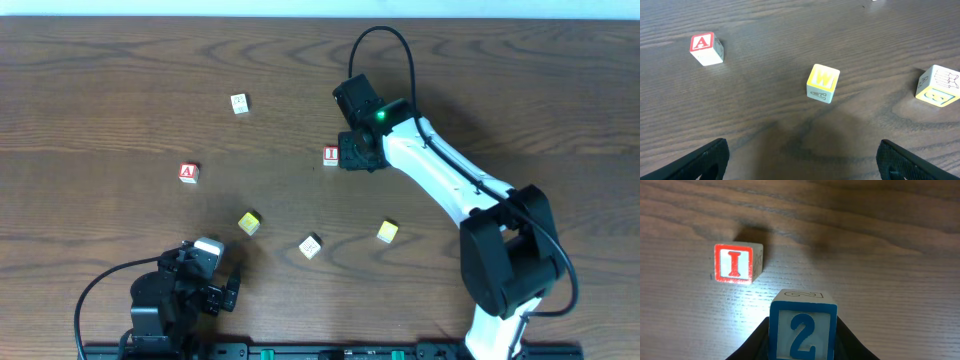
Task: Spell out Ai2
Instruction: 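Place the blue 2 block right of the red I block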
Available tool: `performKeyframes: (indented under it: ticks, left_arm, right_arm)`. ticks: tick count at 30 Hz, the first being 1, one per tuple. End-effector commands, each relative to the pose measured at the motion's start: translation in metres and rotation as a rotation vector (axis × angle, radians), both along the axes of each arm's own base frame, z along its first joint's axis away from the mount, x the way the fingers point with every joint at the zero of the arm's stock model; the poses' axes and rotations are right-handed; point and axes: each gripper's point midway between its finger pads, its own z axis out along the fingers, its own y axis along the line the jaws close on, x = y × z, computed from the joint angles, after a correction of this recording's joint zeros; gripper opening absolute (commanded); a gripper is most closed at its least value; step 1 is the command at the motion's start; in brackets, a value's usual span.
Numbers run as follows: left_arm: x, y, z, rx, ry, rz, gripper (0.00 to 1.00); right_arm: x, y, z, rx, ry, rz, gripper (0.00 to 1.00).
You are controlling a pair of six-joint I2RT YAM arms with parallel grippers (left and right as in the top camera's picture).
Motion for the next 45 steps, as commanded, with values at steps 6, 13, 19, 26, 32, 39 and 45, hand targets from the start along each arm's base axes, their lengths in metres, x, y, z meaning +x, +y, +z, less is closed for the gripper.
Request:
performKeyframes:
  ticks: [6,13,19,26,32,39,45]
  left_arm:
    - [-0.001,-0.002,-0.002,0.005,-0.002,-0.017,0.95]
    - [-0.001,-0.002,-0.002,0.005,-0.002,-0.017,0.95]
    - [-0.001,-0.002,-0.002,0.005,-0.002,-0.017,0.95]
    - [-0.001,-0.002,-0.002,0.005,-0.002,-0.017,0.95]
    - [-0.001,-0.002,-0.002,0.005,-0.002,-0.017,0.95]
    - [-0.001,-0.002,-0.002,0.005,-0.002,-0.017,0.95]
    - [-0.001,-0.002,-0.002,0.005,-0.002,-0.017,0.95]
  right_arm:
    - [0.0,0.003,-0.026,-0.019,0.024,-0.067,0.01]
    - [0.005,0.003,-0.035,-0.029,0.015,-0.071,0.01]
    - [0.015,0.005,-0.035,-0.026,-0.024,-0.084,0.01]
    - [0.015,0.006,-0.046,-0.03,-0.011,-0.093,0.01]
    - [0.018,0.007,-0.049,-0.03,-0.017,-0.093,0.15]
    - [0.018,0.007,-0.054,-0.032,-0.013,-0.094,0.37]
    - [0.017,0.007,-0.056,-0.033,-0.007,-0.093,0.38]
